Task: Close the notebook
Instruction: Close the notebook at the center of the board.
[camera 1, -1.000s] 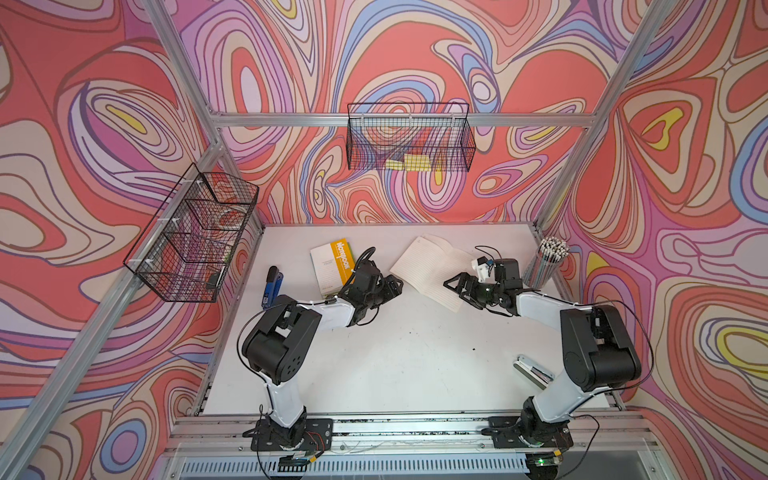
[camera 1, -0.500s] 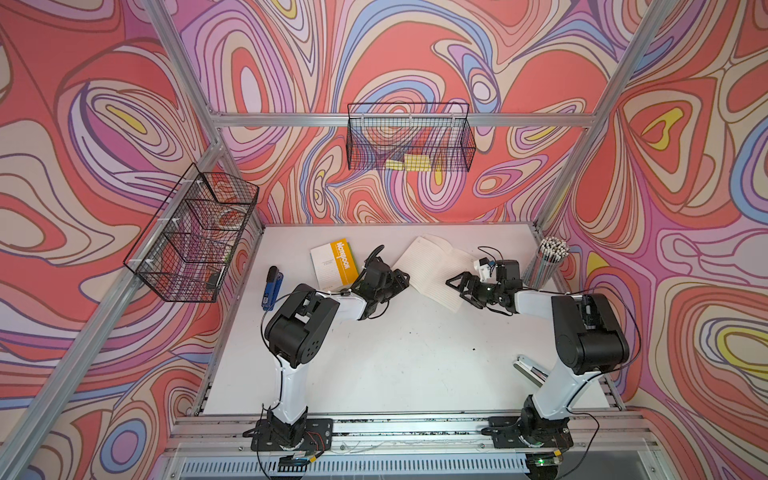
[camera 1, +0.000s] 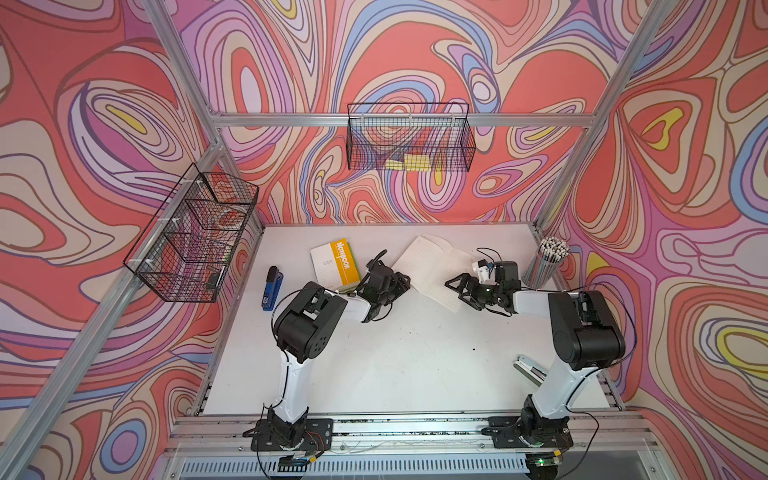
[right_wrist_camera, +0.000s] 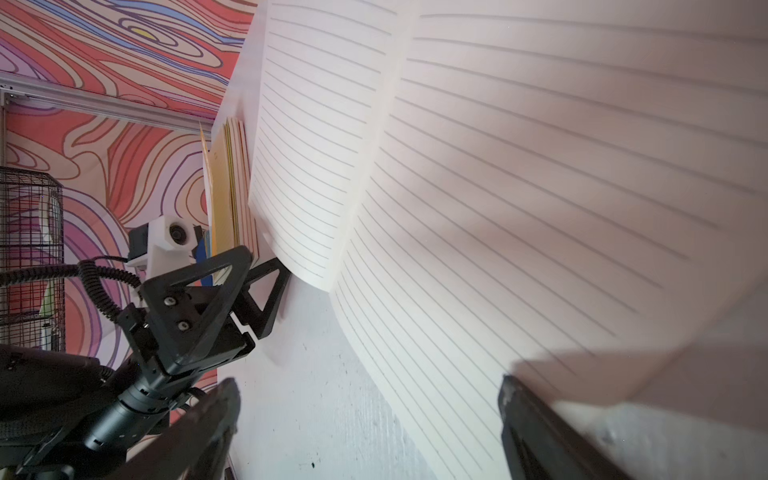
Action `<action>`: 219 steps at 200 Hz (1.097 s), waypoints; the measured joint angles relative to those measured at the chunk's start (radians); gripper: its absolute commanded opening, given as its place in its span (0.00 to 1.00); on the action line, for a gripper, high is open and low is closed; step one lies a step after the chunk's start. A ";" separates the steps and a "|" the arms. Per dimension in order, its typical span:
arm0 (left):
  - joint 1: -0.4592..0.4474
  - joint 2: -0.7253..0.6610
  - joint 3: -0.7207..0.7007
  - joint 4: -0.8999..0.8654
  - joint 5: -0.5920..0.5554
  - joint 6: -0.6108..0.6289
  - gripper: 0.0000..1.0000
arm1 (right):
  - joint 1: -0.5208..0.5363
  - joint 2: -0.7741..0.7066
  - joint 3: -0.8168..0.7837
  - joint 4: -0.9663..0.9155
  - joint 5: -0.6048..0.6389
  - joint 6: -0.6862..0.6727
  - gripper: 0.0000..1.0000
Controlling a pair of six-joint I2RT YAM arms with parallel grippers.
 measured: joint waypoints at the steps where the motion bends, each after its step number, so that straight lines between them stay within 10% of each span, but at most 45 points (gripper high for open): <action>1: 0.000 0.000 0.000 0.001 0.000 -0.001 0.61 | 0.000 0.000 0.000 0.000 0.000 0.000 0.99; 219: -0.006 0.129 0.001 0.250 -0.025 -0.085 0.18 | 0.000 0.010 0.000 0.001 -0.014 0.000 0.98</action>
